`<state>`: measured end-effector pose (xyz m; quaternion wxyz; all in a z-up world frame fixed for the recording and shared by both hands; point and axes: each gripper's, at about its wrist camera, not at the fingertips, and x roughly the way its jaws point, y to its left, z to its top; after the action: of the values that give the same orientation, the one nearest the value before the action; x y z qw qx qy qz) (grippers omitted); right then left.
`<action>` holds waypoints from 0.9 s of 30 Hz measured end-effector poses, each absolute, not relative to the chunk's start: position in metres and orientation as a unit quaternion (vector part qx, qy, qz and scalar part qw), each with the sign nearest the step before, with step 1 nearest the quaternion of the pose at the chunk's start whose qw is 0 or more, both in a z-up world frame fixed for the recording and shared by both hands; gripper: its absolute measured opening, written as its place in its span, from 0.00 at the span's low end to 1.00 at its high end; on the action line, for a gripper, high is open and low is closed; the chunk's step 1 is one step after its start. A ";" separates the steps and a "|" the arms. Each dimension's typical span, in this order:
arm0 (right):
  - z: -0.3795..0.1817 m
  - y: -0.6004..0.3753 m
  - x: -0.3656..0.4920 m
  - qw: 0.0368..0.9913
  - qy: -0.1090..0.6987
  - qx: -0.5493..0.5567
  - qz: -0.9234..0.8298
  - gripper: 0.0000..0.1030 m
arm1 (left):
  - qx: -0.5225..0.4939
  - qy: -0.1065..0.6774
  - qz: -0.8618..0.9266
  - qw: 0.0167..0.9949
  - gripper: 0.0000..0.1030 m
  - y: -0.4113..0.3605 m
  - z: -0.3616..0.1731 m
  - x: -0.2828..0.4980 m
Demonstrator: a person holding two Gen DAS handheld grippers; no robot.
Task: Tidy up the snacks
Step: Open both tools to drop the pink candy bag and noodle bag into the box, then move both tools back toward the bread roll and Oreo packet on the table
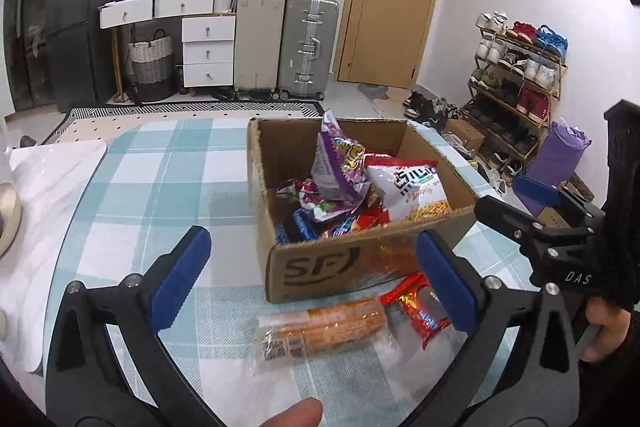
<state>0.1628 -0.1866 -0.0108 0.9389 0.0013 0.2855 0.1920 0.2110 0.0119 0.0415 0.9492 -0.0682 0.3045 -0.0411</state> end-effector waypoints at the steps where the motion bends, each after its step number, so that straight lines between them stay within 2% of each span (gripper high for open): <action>1: -0.012 -0.187 0.159 0.938 0.288 0.001 0.193 0.99 | -0.070 0.305 -0.040 0.949 0.99 0.014 0.042 0.209; 17: -0.050 -0.187 0.133 0.918 0.347 0.005 0.190 0.99 | -0.045 0.337 -0.001 0.940 0.99 0.021 0.017 0.155; 27: -0.072 -0.173 0.124 0.907 0.370 -0.035 0.199 0.99 | -0.045 0.349 0.001 0.936 0.99 0.028 0.002 0.143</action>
<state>0.1242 -0.1733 -0.0722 0.9068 -0.0348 0.3700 0.1991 0.1430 0.0284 0.0020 0.9360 -0.0451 0.3490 0.0013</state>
